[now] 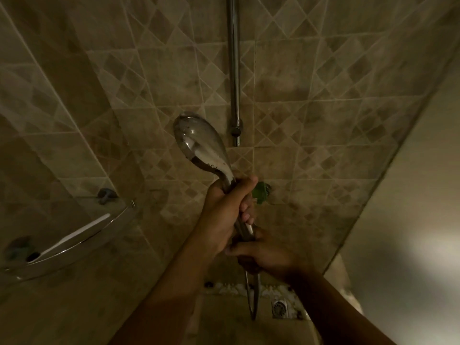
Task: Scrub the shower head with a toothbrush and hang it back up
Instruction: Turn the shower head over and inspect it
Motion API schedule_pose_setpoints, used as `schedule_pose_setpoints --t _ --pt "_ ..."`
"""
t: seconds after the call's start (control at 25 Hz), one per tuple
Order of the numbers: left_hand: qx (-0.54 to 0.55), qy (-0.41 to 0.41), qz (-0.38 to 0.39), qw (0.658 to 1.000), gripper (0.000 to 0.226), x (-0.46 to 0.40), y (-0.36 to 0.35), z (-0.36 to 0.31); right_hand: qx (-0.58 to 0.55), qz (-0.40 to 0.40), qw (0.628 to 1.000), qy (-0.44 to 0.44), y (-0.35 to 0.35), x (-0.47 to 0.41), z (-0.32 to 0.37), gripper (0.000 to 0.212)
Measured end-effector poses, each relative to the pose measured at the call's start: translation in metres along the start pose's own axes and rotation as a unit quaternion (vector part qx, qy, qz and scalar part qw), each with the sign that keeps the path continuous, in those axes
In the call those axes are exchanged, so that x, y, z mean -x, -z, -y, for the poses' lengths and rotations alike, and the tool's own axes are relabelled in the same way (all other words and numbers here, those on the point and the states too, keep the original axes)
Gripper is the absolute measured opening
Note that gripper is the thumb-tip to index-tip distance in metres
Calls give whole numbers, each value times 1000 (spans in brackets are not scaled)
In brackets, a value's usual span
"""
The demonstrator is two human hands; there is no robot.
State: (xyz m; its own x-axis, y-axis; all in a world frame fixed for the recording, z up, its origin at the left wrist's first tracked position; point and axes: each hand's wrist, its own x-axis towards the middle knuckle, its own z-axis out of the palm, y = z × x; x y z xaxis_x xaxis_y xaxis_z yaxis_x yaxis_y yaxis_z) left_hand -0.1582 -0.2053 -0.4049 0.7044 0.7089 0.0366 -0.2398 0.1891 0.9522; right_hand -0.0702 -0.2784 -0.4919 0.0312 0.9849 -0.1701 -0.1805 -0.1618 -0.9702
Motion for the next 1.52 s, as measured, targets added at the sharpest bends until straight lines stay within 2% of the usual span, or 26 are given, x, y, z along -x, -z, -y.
schedule_pose_setpoints --t 0.08,0.24,0.44,0.56,0.64,0.72,0.8,1.08,1.24,1.32,1.4,1.52 --pt "7 5 4 1000 24 1 0 0 19 -25 999 13 -2 -2 -1 16" --pt "-14 -6 0 1000 13 -1 1 3 25 -89 996 10 -3 -6 -5 24" --pt "28 5 62 998 41 4 5 3 25 -123 992 9 -1 -7 -10 33" --pt "-48 -21 132 990 51 8 19 5 12 -99 995 6 3 -1 -7 35" --pt "-108 -42 201 973 51 11 35 3 -4 -50 999 6 6 6 -3 41" --pt "-144 -51 247 957 48 12 46 -3 -6 -5 1000 10 7 10 0 36" --pt "-147 -52 235 959 46 15 47 -10 4 21 1000 20 7 11 1 34" --pt "-181 -112 153 965 34 17 45 -15 80 24 996 26 7 12 1 26" --pt "-245 -163 189 937 25 9 35 -17 86 49 995 16 0 10 -3 21" --pt "-214 -157 211 941 27 3 30 -12 74 59 995 -2 -3 11 -1 14" --pt "-112 -117 259 952 30 1 24 -7 73 69 995 -25 -5 12 5 11" --pt "-7 -81 297 951 17 -1 15 1 69 113 990 -45 -2 14 14 25"
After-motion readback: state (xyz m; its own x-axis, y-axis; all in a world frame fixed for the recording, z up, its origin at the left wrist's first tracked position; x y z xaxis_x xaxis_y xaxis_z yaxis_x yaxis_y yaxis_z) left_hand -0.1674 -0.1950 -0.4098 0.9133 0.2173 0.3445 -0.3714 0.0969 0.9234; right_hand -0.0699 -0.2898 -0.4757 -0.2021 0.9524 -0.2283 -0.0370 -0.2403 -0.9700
